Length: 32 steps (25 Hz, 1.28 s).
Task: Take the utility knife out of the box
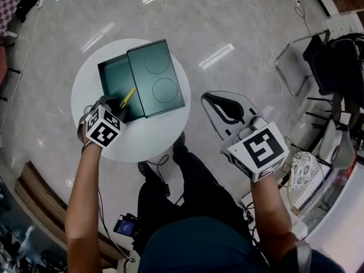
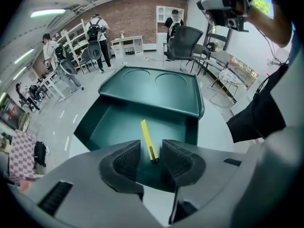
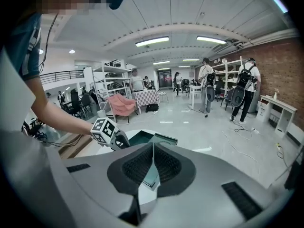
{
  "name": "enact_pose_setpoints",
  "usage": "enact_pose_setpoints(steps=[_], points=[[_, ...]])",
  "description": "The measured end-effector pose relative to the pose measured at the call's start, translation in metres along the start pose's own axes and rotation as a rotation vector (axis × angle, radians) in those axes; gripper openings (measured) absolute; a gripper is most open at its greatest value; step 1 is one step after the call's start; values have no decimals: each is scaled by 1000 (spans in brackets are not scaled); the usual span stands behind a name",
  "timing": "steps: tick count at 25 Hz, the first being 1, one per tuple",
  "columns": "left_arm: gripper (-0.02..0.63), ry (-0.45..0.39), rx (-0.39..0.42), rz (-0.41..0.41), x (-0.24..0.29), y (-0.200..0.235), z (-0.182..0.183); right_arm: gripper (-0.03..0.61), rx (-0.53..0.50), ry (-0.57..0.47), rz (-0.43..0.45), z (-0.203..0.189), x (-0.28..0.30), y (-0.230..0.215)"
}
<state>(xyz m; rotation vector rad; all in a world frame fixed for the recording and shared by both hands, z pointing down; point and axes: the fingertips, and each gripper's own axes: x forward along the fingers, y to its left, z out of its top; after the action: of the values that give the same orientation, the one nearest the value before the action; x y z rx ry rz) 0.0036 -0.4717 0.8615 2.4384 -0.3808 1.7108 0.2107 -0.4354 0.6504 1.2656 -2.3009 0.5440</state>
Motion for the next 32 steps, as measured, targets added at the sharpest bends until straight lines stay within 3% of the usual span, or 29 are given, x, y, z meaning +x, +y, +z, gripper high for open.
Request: enact_pose_setpoints(steps=[6,13,17,19,24,27,32], points=[[160,81,55,-36,27,2,-5,38,22,28,-14,-20,6,-10],[184,257,124,-78,48,10,-21,38,46,42,-38,-35,9,-20],[112,415,264,-92,52,10,-33,38,57,36,-52,-35,9,-25],[100,455,291,-114,54,8,-36,38,60,33,-56,-35,8,-25],[89,468,291,-164,53,6,-33,38,61,33,-47,-34,7,-22],[80,432,293,-148,55,5,-33,38,53,21,-51,-31,9,-20],[78,365,223,-121,42,4,-30,38,39,25,-55,-16,5,-14]])
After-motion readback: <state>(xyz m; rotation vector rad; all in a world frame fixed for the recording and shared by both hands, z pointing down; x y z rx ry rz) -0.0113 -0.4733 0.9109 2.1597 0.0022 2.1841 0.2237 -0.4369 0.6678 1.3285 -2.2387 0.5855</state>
